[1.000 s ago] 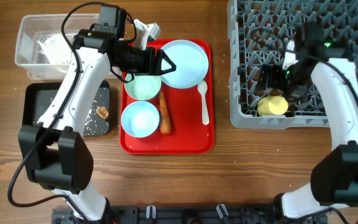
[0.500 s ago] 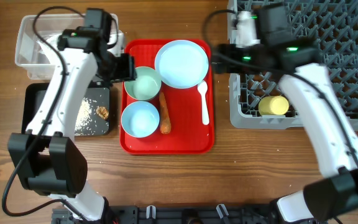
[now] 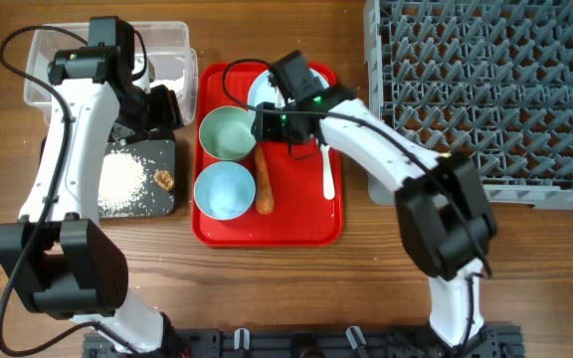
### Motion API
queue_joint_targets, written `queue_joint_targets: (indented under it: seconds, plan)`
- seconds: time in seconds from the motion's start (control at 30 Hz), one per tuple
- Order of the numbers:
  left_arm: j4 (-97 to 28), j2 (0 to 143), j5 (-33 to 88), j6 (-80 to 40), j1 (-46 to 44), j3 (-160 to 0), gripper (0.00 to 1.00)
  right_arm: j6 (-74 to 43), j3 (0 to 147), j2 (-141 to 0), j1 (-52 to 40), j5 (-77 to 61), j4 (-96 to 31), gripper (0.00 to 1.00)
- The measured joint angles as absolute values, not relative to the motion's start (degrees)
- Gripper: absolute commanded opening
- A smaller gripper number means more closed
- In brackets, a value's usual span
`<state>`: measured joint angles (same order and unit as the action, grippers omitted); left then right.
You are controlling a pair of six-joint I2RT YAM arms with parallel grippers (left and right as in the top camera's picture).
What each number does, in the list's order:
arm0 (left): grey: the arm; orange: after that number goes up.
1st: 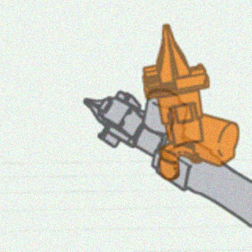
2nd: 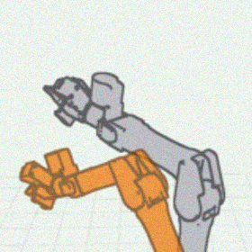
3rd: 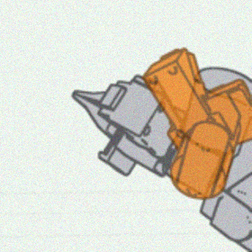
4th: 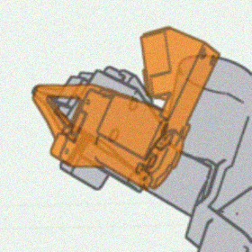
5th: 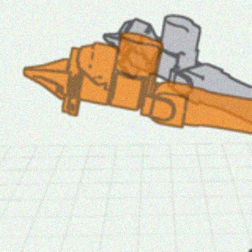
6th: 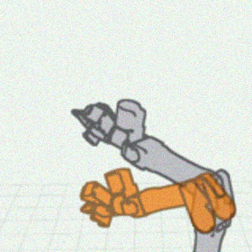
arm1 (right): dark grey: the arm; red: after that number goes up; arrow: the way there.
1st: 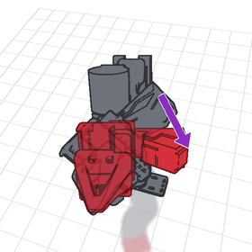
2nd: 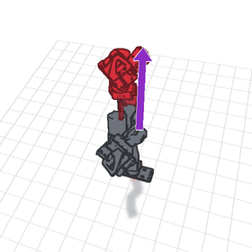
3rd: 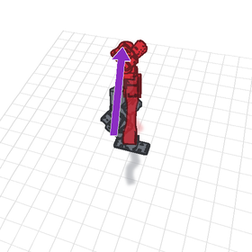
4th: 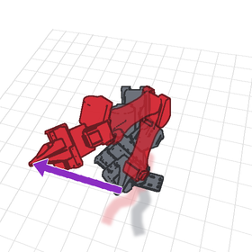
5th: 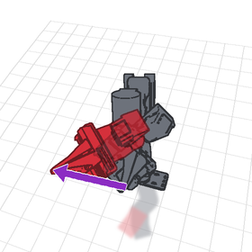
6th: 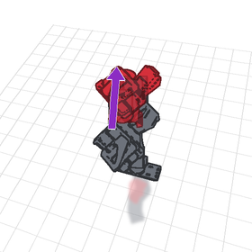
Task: Sort waste into correct bins and load items into the dishwasher rack
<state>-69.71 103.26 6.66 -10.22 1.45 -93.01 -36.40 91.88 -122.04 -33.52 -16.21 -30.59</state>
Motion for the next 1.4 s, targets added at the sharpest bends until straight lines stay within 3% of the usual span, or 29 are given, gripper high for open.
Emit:
queue_joint_targets:
  seconds: [0.17,0.47,0.57,0.63,0.83,0.97,1.2,1.4]
  plan:
    - [-69.7,103.2,6.7,-10.2,1.5,-93.0,0.68,-40.3,91.9,-124.1,-33.6,-16.5,-25.3,0.37]
    - [-69.7,103.3,6.7,-10.2,1.5,-93.0,0.7,-42.7,91.9,-126.4,-33.9,-17.0,-24.3,0.27]
    - [-69.7,103.2,6.7,-10.2,1.5,-93.0,0.71,-42.9,91.9,-126.5,-34.3,-17.1,-24.3,0.17]
    - [-69.7,103.2,6.7,-10.2,1.5,-93.0,0.72,-43.4,91.9,-126.5,-34.5,-17.1,-24.3,0.04]
    - [-69.5,103.2,6.7,-10.3,1.5,-93.0,0.79,-44.4,91.9,-126.5,-34.8,-17.6,-24.1,0.05]
    - [-69.3,103.2,6.7,-10.7,1.5,-93.0,1.0,-44.1,91.9,-126.5,-34.1,-18.2,-24.5,0.04]
    - [-69.2,103.2,6.7,-10.8,1.5,-93.0,1.0,-39.7,91.9,-118.5,-28.0,-13.3,-29.6,0.04]
    - [-68.6,103.2,6.6,-10.8,1.5,-93.0,1.0,-33.6,92.0,-100.8,-19.7,6.7,-32.8,0.04]
